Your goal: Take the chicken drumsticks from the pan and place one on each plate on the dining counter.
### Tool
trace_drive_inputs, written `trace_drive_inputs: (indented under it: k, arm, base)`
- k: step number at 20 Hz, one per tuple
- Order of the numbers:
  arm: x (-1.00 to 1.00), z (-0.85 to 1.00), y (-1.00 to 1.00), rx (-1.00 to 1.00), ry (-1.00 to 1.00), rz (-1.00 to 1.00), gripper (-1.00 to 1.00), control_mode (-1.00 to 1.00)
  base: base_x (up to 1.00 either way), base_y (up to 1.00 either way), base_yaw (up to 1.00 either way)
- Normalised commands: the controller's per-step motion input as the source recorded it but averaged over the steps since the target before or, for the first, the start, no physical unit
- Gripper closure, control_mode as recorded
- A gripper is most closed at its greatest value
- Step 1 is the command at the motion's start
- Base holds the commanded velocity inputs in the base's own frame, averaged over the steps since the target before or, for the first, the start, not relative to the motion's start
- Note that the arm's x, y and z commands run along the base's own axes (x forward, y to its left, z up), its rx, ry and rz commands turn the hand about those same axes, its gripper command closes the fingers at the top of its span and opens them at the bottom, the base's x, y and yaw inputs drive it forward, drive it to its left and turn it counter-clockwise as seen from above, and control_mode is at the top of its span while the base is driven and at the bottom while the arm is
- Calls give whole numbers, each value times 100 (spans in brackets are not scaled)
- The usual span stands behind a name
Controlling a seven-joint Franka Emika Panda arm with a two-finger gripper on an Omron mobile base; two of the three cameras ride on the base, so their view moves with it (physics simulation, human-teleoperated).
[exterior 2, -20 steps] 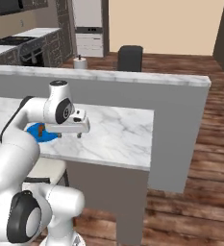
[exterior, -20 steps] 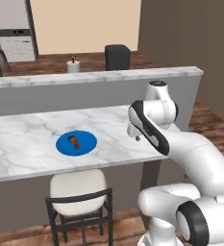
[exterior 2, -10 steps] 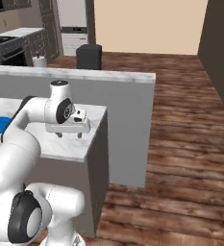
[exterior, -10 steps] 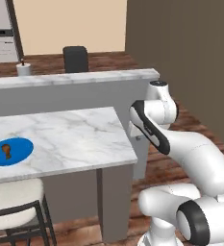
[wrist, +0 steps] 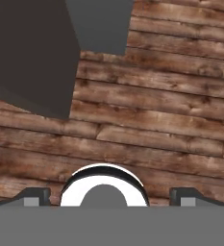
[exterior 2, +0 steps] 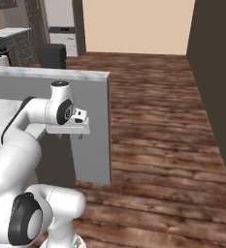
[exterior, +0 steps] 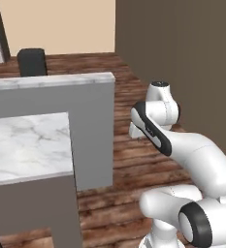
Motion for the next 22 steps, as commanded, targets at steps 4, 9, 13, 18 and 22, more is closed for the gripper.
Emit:
trace_drive_inputs:
  k: [4,9,13,18,22]
  arm:
    - [0,0,0,0,0,0,-100,100]
    - [0,0,0,0,0,0,-100,100]
    - [0,0,0,0,0,0,-100,100]
    - [0,0,0,0,0,0,-100,100]
    - [0,0,0,0,0,0,-100,100]
  base:
    - [43,-97,0]
    - [65,-88,0]
    - [93,-63,0]
    - [100,-36,0]
    - [100,-4,0]
